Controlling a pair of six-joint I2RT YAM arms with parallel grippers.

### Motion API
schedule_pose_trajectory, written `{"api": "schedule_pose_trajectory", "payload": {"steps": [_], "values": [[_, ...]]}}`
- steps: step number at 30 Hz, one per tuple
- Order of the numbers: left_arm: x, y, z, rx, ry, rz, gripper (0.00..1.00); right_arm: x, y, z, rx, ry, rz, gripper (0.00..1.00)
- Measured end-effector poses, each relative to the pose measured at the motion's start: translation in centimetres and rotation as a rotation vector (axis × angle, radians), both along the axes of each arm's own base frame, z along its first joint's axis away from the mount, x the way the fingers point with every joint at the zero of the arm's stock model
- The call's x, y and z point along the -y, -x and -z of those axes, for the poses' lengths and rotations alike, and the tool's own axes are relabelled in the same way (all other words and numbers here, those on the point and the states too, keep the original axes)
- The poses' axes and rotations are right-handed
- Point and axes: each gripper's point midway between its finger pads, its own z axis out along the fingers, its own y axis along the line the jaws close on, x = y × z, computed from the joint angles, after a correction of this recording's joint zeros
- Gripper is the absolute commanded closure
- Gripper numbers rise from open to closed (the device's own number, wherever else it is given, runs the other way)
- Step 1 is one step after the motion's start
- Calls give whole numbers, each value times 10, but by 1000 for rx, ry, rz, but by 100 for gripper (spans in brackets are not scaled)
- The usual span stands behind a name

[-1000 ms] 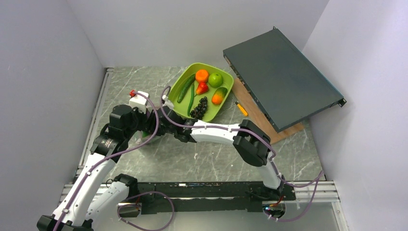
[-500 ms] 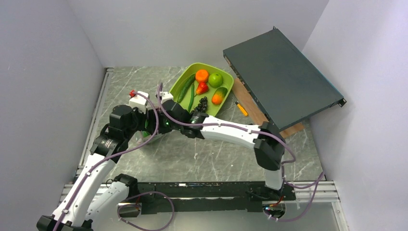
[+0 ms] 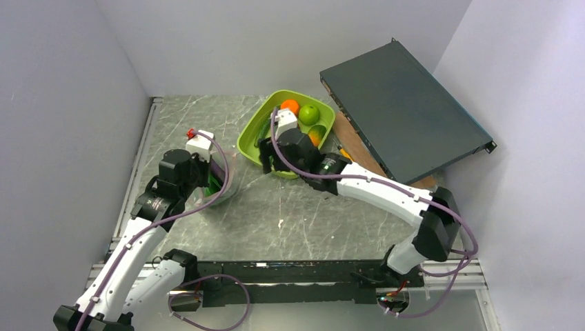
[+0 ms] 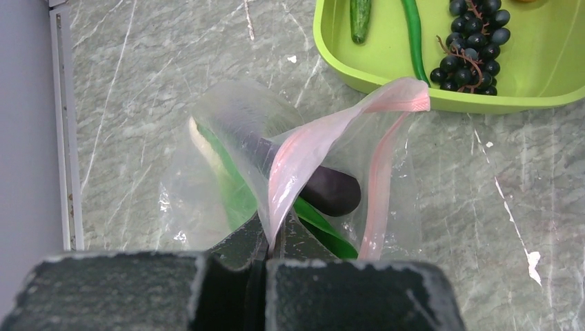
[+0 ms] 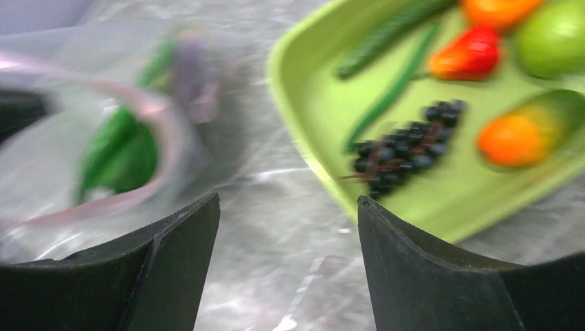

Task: Place the food in the zip-top bag and seal the zipper

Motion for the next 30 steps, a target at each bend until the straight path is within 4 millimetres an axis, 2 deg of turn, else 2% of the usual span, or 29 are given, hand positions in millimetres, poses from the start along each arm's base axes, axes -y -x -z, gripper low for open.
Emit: {"api": "schedule_pose_trajectory", "payload": {"steps": [4, 8, 13, 17, 23, 30], "values": [[-2, 0, 0, 2, -3, -8, 100, 49, -57, 34, 1, 109, 205, 24], [-1, 0, 0, 0, -4, -8, 100, 85, -106, 80, -19, 271, 365, 24], [-3, -1, 0, 2, -6, -14, 100, 98, -161, 117, -20, 486, 476, 22], [-2, -1, 1, -2, -8, -14, 100, 102, -199, 128, 8, 580, 539, 21], [-2, -1, 1, -2, -8, -14, 100, 128, -218, 147, 8, 722, 609, 19], [-2, -1, 1, -2, -8, -14, 100, 147, -220, 173, -37, 793, 628, 17]]}}
